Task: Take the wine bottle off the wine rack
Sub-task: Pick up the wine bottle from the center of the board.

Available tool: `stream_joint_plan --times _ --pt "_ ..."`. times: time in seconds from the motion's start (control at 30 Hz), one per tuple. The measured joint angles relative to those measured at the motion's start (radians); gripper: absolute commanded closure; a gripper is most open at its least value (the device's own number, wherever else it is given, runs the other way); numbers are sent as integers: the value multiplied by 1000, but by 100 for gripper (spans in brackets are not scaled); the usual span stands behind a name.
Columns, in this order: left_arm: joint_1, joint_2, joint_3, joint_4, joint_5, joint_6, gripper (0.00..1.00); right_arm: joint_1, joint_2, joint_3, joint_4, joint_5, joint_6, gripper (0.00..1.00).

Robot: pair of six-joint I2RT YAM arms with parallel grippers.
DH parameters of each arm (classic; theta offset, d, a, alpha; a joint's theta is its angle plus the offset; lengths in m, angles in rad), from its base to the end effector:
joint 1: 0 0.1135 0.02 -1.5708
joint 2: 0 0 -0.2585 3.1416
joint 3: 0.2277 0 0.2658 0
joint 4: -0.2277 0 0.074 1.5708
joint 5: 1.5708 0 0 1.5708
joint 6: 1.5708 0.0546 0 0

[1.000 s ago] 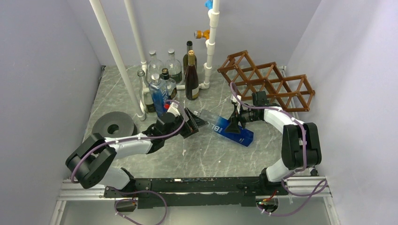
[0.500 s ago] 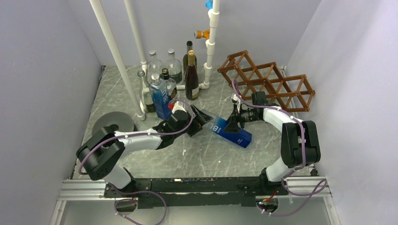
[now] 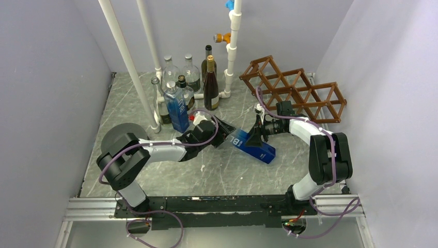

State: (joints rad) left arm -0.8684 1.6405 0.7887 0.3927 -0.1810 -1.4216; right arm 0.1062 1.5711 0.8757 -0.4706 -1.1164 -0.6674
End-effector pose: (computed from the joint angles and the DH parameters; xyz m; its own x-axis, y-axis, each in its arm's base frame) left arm 0.2454 -0.2747 0.1595 -0.6820 -0.7000 -0.2121 -0.1870 0.4473 -0.8746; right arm 0.2890 0.0801 0.1621 -0.4713 -0.3234 -0.8205 -0.8786 0.2530 0.4049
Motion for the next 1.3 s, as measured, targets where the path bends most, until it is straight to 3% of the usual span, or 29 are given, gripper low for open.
stream_joint_plan --times 0.07,0.1,0.17,0.37,0.5,0.6,0.77,1.07,1.3 --pt "-2 6 1 24 -3 -21 59 3 2 0 -3 0 -6 100" --pt "-2 6 1 37 -6 -41 77 3 2 1 -4 -4 -6 100" --pt "0 6 0 63 -14 -31 98 2 2 11 -6 -10 -22 89" --pt "-5 5 -40 151 -19 19 100 6 21 69 -151 -4 -204 37" --pt "-10 -16 -67 208 -9 99 100 5 32 129 -334 -21 -427 3" --pt "-10 -54 -96 246 16 192 100 7 32 166 -502 -61 -599 0" --pt "-8 -121 -137 304 72 381 100 0 27 195 -647 -106 -725 0" --pt "49 -239 -160 322 280 706 100 -7 -114 195 -638 -114 -625 0" --pt "86 -341 -29 31 452 1013 100 -11 -194 191 -603 -114 -575 0"
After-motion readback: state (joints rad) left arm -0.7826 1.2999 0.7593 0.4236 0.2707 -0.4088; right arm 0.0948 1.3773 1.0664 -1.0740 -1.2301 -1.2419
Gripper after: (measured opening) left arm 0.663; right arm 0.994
